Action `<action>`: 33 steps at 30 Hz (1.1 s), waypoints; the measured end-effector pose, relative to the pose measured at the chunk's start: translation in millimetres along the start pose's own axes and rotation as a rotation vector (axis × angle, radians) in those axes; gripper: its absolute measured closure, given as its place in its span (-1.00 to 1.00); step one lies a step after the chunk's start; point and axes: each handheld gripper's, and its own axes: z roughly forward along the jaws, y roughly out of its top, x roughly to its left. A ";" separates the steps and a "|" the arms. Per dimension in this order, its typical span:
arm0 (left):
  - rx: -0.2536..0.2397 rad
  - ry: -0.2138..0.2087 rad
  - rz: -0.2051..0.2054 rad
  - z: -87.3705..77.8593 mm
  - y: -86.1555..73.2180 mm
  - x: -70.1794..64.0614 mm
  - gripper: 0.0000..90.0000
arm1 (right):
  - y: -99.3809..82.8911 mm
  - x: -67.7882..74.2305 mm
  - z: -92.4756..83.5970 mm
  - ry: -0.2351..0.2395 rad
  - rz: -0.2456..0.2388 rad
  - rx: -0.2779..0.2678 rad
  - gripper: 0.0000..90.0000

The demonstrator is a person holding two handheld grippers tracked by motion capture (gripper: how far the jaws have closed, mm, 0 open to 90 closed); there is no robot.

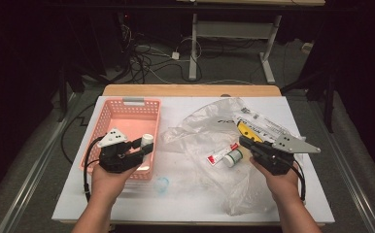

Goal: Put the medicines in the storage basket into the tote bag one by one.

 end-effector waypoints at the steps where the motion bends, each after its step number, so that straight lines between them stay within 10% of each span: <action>1: -0.002 -0.007 0.006 0.1 0.7 -1.8 0.29 | -0.1 0.2 0.1 0.001 -0.001 0.001 1.00; 33: 0.094 -0.135 0.156 65.1 -10.3 -63.7 0.29 | 0.9 3.8 1.0 0.000 -0.009 0.002 1.00</action>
